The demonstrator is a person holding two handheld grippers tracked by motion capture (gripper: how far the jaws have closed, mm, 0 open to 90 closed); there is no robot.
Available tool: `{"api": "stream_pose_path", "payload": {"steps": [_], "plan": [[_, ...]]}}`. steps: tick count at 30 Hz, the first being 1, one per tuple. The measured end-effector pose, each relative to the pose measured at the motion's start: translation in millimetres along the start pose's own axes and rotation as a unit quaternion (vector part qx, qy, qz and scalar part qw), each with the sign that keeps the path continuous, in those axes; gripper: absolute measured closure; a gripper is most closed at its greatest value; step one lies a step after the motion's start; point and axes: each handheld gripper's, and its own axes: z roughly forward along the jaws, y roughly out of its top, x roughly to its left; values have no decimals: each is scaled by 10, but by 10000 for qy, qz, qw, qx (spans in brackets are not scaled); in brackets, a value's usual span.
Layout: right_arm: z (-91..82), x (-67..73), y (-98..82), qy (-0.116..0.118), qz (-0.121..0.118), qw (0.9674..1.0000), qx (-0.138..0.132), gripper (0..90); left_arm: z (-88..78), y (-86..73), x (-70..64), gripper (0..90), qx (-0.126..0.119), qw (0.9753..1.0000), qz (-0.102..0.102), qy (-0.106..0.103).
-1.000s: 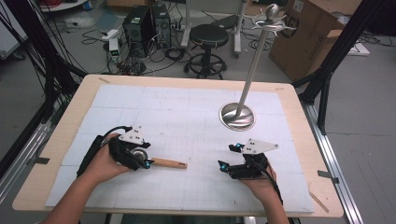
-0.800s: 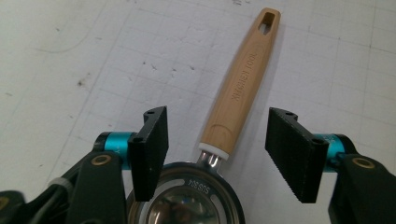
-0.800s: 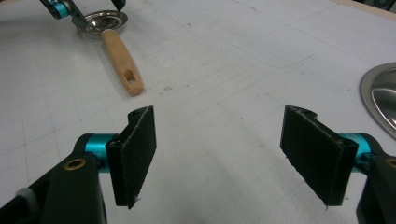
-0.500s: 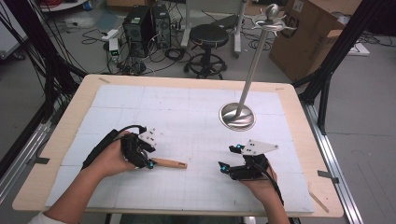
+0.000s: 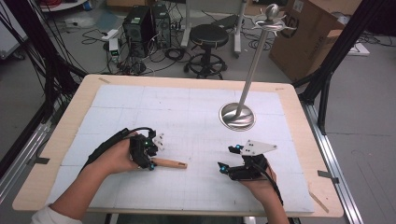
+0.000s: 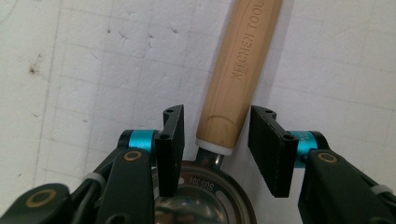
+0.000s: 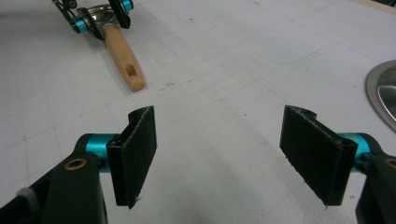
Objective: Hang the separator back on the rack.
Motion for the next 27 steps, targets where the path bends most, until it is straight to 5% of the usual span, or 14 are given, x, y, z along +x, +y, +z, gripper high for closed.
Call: {"api": "stream_pose_path", "payload": {"steps": [12, 18, 23, 27], "plan": [[29, -2, 3, 8, -11, 10000, 28, 268, 75, 19, 42, 629, 191, 9995, -77, -220], [44, 7, 13, 12, -20, 10000, 39, 268, 66, 11, 3, 675, 131, 9996, 160, -171], [36, 8, 15, 9, -46, 10000, 2, 268, 31, -56, 45, 691, -140, 9995, -46, -265], [26, 13, 16, 19, -4, 10000, -10, 269, -134, -103, 91, 692, -686, 9968, -345, -207]]}}
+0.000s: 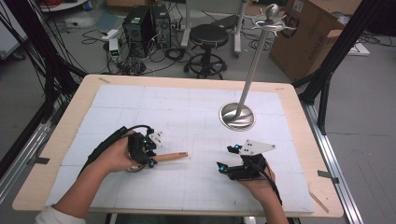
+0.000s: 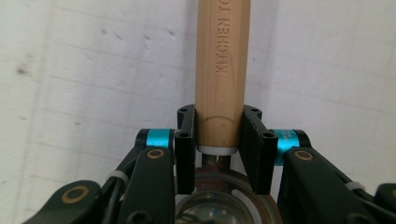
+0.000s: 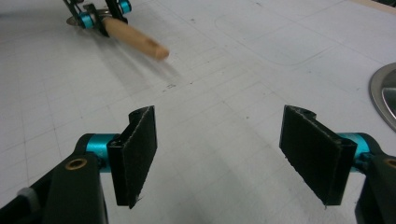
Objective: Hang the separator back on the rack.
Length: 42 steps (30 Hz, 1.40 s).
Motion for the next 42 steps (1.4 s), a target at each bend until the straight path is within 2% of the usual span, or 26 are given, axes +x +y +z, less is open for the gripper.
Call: {"api": "stream_pose_path", "payload": {"steps": [2, 5, 6, 8, 10, 15, 18, 20, 21, 22, 24, 25, 26, 30, 31, 34, 37, 40, 42], "plan": [[2, 0, 1, 4, -4, 10000, 8, 269, -100, -7, 24, 691, -343, 9993, -142, 65], [11, 3, 1, 4, -25, 10000, 17, 270, -218, 3, 49, 691, -728, 9968, -293, 164], [10, 6, 2, 17, -22, 10000, 27, 269, -254, 14, 59, 691, -816, 9961, -283, 185], [9, 8, 4, 11, -37, 10000, 40, 269, -297, 47, 63, 691, -1075, 9933, -365, 203], [11, 6, 4, 10, -42, 10000, 30, 270, -336, 92, 69, 691, -1217, 9917, -335, 227], [12, 6, 8, 19, -55, 10000, 10, 270, -390, 217, 92, 691, -1615, 9848, -567, 282], [18, 9, 10, 18, -67, 10000, 15, 270, -427, 290, 110, 691, -1900, 9788, -675, 360], [20, 11, 10, 19, -75, 10000, 36, 270, -461, 330, 130, 690, -2161, 9727, -772, 345], [22, 11, 9, 25, -77, 10000, 33, 270, -480, 348, 143, 690, -2312, 9690, -804, 335], [21, 12, 9, 22, -76, 10000, 36, 270, -497, 366, 152, 690, -2488, 9641, -867, 332], [20, 13, 10, 23, -71, 10000, 28, 270, -536, 397, 179, 690, -2735, 9566, -966, 281], [20, 15, 9, 29, -66, 10000, 31, 270, -552, 418, 188, 690, -2828, 9535, -1000, 274], [21, 14, 9, 28, -76, 10000, 31, 270, -568, 440, 197, 690, -2883, 9518, -1006, 287], [20, 21, 11, 44, -65, 10000, 20, 270, -626, 548, 221, 690, -2949, 9499, -966, 367], [20, 21, 11, 47, -77, 10000, 20, 270, -642, 575, 227, 690, -3011, 9481, -950, 368], [20, 20, 10, 47, -82, 10000, 29, 270, -701, 675, 241, 690, -3116, 9451, -919, 357], [22, 19, 8, 55, -88, 9999, 38, 270, -760, 795, 253, 690, -3177, 9439, -809, 402], [24, 18, 7, 58, -101, 9999, 24, 270, -817, 920, 268, 690, -3276, 9412, -706, 437], [25, 22, 7, 60, -79, 9999, 28, 269, -850, 989, 282, 690, -3360, 9384, -675, 447]]}}
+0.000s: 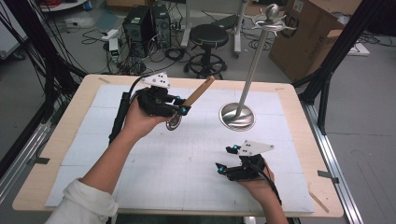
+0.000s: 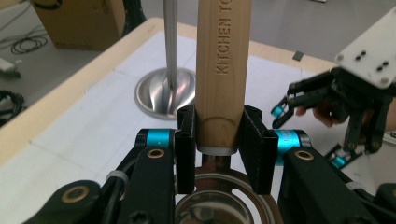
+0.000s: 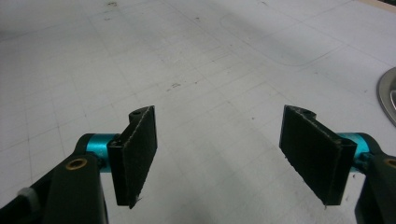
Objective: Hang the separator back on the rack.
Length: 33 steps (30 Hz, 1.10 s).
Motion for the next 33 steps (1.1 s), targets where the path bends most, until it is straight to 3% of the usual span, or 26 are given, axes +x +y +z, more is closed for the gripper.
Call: {"api": "stream_pose_path", "payload": {"steps": [19, 28, 33], "plan": [[-7, -3, -17, 16, 50, 10000, 1, 270, 219, 542, 141, 690, -462, 9988, 129, 39], [2, 1, -25, 22, 40, 10000, 25, 270, 291, 833, 140, 690, -535, 9981, 292, 130], [1, 0, -26, 26, 50, 10000, 13, 270, 329, 926, 172, 690, -570, 9978, 272, 184]]}}
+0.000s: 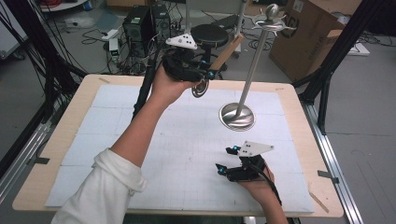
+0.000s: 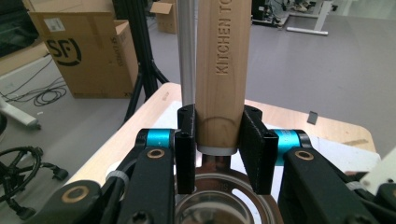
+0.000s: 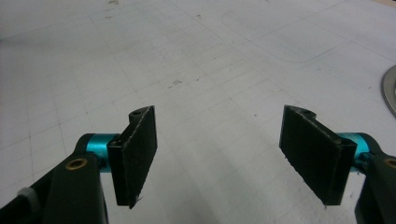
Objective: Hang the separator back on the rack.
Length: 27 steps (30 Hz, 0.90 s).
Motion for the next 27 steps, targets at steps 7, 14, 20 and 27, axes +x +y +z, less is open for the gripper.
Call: {"api": "stream_pose_path", "payload": {"steps": [7, 14, 20, 27], "plan": [[1, -4, -7, 5, 18, 10000, 18, 270, 26, 83, 49, 690, -133, 9999, -43, 64], [-19, -31, -18, -24, 30, 10000, -9, 270, 77, 149, 71, 689, -156, 9998, 29, 121], [-25, -44, -24, -30, 57, 10000, -14, 270, 141, 166, 77, 690, -146, 9998, 23, 126], [-26, -57, -29, -19, 55, 10000, -20, 270, 174, 231, 64, 690, -157, 9998, 71, 136]]}}
